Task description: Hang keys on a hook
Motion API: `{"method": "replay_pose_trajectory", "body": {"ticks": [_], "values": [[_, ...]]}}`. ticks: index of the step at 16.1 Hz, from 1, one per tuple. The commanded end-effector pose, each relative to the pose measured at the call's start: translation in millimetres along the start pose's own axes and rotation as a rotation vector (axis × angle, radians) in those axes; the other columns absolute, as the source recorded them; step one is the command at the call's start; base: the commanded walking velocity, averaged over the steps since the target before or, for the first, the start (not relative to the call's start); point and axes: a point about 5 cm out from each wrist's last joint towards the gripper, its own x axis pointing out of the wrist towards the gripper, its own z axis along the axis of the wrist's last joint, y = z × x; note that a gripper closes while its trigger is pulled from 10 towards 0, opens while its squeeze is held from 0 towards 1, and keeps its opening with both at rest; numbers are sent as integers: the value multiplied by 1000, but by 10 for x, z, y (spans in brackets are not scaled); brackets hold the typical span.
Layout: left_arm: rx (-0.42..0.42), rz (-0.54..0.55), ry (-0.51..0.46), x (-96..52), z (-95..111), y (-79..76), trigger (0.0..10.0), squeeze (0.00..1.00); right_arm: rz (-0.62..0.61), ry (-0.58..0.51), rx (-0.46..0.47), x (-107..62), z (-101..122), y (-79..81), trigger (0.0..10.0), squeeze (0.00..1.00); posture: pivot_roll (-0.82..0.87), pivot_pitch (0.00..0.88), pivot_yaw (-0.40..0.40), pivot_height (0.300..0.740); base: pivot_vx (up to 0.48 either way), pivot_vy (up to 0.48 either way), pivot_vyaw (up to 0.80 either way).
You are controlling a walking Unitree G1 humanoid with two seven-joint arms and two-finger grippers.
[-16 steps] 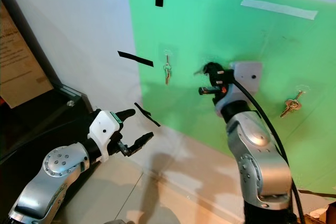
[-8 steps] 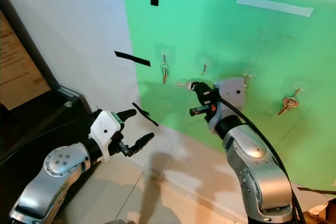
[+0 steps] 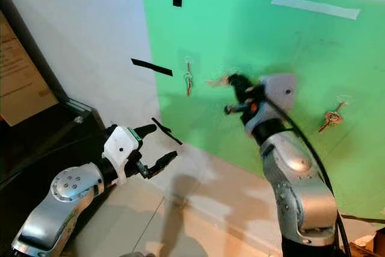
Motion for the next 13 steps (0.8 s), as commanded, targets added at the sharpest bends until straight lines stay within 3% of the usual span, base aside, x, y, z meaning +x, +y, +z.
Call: {"method": "replay_pose_trajectory", "body": {"ticks": [1,4,10,13], "values": [[5,-4,-8,6,34,14,10000,110,-12,-37,16,4,64,-13,10000,0,-69,0,49,740,0,0,0],[6,-5,-9,9,36,16,10000,110,-18,-32,25,17,50,-15,10000,0,-69,0,50,740,0,0,0],[5,-7,-9,9,36,13,10000,106,86,63,1,-28,-103,124,10000,0,-70,0,51,740,0,0,0],[5,-7,-8,11,35,10,10000,110,14,104,-43,-35,-180,26,10000,0,-69,0,50,740,0,0,0]]}}
